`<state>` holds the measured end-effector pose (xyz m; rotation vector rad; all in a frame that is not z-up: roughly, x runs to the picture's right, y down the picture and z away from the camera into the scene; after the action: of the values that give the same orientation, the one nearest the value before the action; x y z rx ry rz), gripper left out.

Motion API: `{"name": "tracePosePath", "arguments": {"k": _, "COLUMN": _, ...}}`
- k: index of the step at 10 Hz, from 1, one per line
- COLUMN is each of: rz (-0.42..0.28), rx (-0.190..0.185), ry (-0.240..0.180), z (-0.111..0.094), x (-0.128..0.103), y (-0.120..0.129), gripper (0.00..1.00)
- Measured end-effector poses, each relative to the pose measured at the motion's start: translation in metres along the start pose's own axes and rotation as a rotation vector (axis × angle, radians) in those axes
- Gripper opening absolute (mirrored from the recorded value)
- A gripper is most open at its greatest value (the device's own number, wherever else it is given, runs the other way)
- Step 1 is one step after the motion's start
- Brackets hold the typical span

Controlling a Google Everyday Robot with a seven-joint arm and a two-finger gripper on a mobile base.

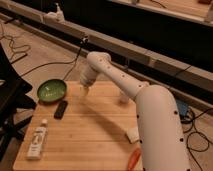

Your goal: Drag the ceramic bowl in a circle

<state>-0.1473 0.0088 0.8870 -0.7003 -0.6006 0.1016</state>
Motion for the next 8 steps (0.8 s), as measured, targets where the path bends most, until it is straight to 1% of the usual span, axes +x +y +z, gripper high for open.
{"name": "tracePosePath", "arguments": {"k": 2, "rz": -0.018, "rx": 0.003, "ry": -0.084, "z": 0.021, "x": -0.012, "y": -0.015, "gripper": 0.80}}
{"name": "tracePosePath", "arguments": {"k": 3, "rz": -0.027, "rx": -0.003, "ry": -0.116, "z": 0.033, "x": -0.017, "y": -0.020, "gripper": 0.80}}
{"name": "tracePosePath", "arguments": {"k": 5, "rz": -0.051, "rx": -0.029, "ry": -0.149, "z": 0.054, "x": -0.021, "y": -0.026, "gripper": 0.80}}
{"name": "tracePosePath", "arguments": {"k": 7, "rz": -0.094, "rx": -0.073, "ry": -0.162, "z": 0.079, "x": -0.031, "y": -0.030, "gripper": 0.80}}
{"name": "tracePosePath", "arguments": {"k": 8, "rz": -0.111, "rx": -0.085, "ry": -0.167, "z": 0.085, "x": -0.037, "y": -0.031, "gripper": 0.80}}
